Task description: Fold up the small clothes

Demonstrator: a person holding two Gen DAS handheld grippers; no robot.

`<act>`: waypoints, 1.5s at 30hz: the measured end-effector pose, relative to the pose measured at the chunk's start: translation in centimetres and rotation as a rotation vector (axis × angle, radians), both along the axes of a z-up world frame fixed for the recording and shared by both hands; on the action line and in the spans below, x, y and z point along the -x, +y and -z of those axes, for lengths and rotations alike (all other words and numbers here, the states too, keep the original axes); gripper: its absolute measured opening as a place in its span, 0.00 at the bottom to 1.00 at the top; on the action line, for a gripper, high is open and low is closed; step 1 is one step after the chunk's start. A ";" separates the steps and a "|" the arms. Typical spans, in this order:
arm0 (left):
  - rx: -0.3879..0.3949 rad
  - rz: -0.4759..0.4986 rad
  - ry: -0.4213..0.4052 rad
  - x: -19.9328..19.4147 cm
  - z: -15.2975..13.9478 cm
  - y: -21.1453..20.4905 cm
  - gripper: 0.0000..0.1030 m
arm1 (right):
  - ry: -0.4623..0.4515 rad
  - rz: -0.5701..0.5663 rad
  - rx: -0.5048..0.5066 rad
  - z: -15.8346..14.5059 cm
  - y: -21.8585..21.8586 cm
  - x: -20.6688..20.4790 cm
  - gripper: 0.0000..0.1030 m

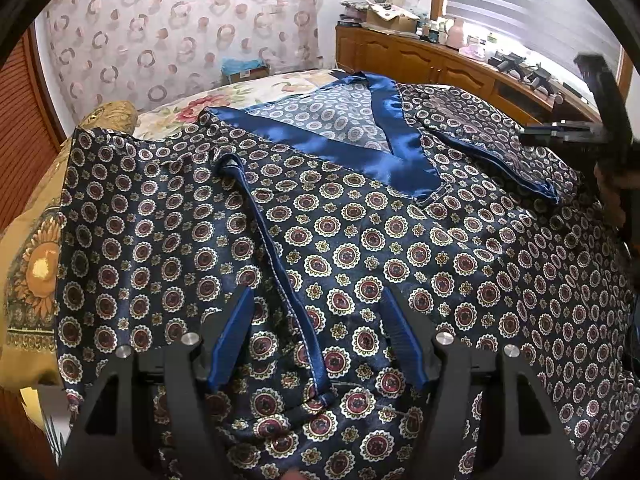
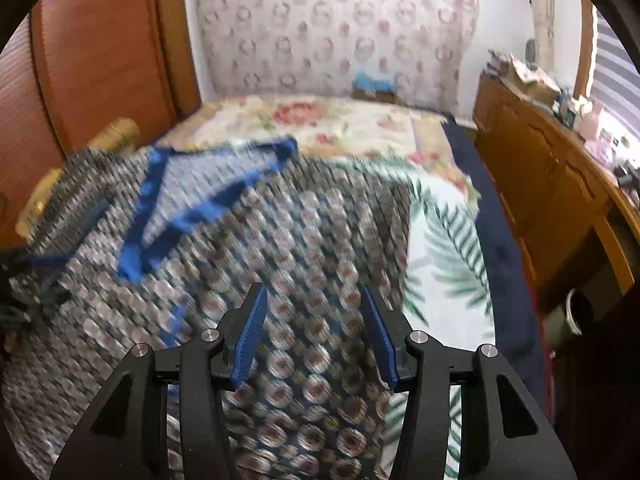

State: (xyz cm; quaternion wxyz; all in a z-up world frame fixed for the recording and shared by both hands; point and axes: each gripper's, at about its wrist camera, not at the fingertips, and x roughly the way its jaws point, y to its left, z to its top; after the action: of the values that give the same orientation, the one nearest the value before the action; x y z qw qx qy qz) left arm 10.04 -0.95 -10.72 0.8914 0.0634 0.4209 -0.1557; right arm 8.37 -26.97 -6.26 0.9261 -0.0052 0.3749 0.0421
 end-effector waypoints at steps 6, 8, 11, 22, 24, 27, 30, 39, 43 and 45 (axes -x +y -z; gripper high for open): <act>0.002 -0.013 0.002 0.1 0.0 -0.3 0.64 | 0.057 0.008 0.031 2.9 -0.5 0.2 0.48; 0.004 -0.019 0.004 0.1 -0.1 -0.1 0.64 | 0.067 0.008 0.033 3.5 -0.5 0.1 0.49; 0.012 -0.035 -0.019 0.4 -0.7 0.6 0.64 | 0.045 0.003 0.056 3.8 -0.3 0.2 0.49; 0.097 -0.258 -0.274 0.5 -8.7 8.5 0.64 | 0.047 -0.001 0.037 3.8 -0.3 0.4 0.54; 0.088 -0.296 -0.299 -0.3 -9.4 10.1 0.64 | 0.047 -0.001 0.037 3.8 -0.3 0.4 0.54; 0.041 -0.359 -0.336 -1.7 -10.0 12.3 0.64 | 0.047 0.000 0.036 3.8 -0.3 0.3 0.54; 0.014 -0.384 -0.359 -3.0 -10.1 14.3 0.64 | 0.047 0.000 0.037 3.8 -0.3 0.4 0.54; 0.019 -0.361 -0.216 -7.7 -8.0 16.3 0.64 | 0.047 0.001 0.037 3.8 -0.3 0.4 0.55; 0.090 -0.295 -0.160 -8.3 -7.7 15.8 0.59 | 0.047 0.001 0.037 3.8 -0.3 0.4 0.55; 0.099 -0.261 -0.134 -8.7 -7.6 15.2 0.55 | 0.047 0.002 0.038 3.8 -0.3 0.4 0.55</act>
State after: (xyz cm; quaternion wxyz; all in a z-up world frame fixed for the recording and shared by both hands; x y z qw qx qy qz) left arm 18.76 14.21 -3.14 0.9322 -0.0257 0.3569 -0.0547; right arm 8.02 -27.25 -10.02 0.9168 -0.0213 0.3973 0.0343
